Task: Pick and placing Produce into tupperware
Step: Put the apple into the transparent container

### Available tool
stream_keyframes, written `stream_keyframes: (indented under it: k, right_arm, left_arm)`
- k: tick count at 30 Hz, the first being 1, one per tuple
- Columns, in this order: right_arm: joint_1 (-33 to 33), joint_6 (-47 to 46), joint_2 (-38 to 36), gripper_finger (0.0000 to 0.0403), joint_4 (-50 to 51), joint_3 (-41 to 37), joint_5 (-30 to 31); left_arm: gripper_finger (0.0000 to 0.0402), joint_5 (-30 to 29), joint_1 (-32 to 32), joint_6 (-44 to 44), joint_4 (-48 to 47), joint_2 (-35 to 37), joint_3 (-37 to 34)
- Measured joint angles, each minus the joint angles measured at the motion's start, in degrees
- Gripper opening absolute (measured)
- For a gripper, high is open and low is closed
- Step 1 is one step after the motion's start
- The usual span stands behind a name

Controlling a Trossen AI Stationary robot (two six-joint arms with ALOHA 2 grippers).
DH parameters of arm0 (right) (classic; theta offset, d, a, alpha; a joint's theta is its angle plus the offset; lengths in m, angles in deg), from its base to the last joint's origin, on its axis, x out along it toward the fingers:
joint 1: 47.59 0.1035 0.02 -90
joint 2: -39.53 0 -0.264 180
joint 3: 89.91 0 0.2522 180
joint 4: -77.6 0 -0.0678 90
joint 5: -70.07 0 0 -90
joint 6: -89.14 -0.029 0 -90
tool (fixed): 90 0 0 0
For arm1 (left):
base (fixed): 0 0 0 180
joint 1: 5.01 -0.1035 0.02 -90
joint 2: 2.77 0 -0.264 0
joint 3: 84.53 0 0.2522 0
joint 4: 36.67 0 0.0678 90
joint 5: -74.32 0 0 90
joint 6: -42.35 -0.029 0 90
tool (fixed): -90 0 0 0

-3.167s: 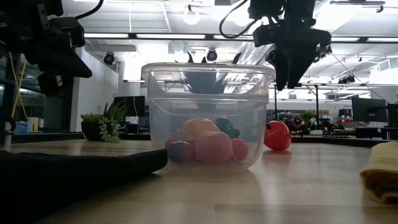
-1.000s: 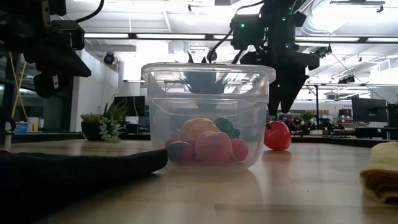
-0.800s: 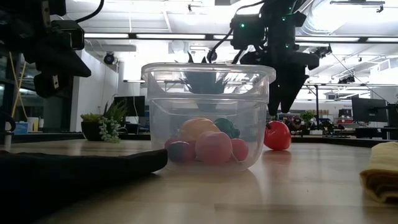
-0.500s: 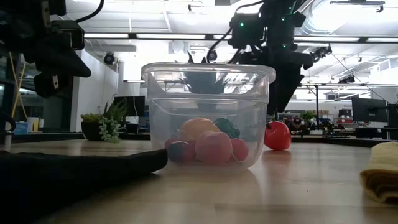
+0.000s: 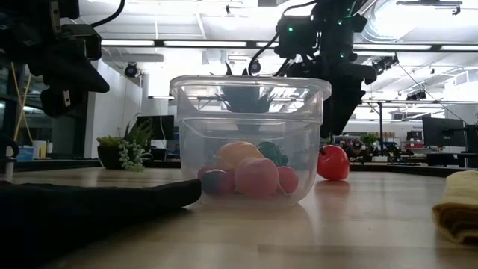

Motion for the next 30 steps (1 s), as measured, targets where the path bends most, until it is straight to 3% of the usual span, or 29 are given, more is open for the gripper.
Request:
stream_keyframes:
  k: [4,22,30]
  right_arm:
    - [0.00,-0.91,-0.02,0.0246,0.00,0.00,3.73]
    - [0.02,-0.58,-0.02,0.0246,-0.51,0.00,2.95]
    - [0.04,5.49,-0.02,0.0246,0.02,0.00,-3.56]
  left_arm:
    - [0.0001,-0.02,0.00,0.00,0.00,0.00,0.00]
    - [0.0001,-0.02,0.01,0.00,0.00,0.00,0.00]
    - [0.0001,-0.02,-0.01,0.00,0.00,0.00,0.00]
